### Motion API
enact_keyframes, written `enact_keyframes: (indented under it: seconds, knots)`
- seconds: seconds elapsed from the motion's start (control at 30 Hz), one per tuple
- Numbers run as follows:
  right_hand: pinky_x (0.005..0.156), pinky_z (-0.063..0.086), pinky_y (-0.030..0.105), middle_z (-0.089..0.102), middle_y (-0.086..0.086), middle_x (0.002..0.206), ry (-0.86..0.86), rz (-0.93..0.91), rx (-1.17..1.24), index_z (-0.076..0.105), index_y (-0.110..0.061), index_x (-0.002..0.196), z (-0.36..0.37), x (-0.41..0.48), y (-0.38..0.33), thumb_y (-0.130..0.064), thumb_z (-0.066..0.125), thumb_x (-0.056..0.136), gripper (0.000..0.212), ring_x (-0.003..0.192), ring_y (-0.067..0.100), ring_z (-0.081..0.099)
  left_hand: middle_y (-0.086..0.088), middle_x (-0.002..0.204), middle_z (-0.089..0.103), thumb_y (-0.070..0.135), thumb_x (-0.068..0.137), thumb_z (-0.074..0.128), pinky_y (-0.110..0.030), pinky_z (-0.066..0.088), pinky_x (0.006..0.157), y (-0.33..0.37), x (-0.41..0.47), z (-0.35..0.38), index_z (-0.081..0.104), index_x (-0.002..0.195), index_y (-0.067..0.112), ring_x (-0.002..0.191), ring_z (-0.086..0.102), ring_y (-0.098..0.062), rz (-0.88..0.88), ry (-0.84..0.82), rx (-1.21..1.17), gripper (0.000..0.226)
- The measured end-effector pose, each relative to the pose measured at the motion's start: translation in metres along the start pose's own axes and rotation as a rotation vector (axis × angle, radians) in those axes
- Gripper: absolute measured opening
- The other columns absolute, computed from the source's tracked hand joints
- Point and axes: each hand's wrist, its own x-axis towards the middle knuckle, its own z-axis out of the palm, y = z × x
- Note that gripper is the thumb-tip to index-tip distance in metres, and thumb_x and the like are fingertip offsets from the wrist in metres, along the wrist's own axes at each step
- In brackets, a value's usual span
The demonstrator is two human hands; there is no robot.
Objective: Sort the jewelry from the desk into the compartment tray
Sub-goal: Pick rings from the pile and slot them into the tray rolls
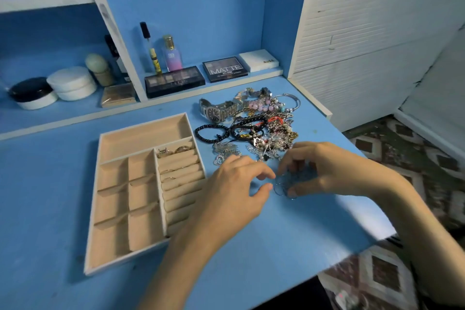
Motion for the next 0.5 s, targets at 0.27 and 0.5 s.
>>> enact_keyframes:
  seconds: [0.27, 0.5]
  knots:
    - [0.063, 0.039, 0.010, 0.055, -0.013, 0.077, 0.053, 0.001, 0.010, 0.065, -0.032, 0.081, 0.0039, 0.0049, 0.0012, -0.030, 0.081, 0.068, 0.020, 0.070, -0.002, 0.051, 0.011, 0.087, 0.062, 0.024, 0.083, 0.063, -0.015, 0.035, 0.077, -0.0011, -0.0016, -0.0038, 0.066, 0.091, 0.029, 0.084, 0.050, -0.008, -0.030, 0.012, -0.001, 0.010]
    - [0.066, 0.047, 0.021, 0.064, -0.010, 0.077, 0.097, 0.036, -0.017, 0.069, -0.027, 0.086, 0.0058, 0.0081, 0.0009, -0.028, 0.079, 0.071, 0.018, 0.067, 0.001, 0.056, 0.012, 0.086, 0.061, 0.026, 0.084, 0.062, -0.013, 0.035, 0.075, 0.0004, -0.0001, -0.0055, 0.066, 0.091, 0.030, 0.083, 0.048, -0.006, -0.030, 0.004, -0.004, 0.010]
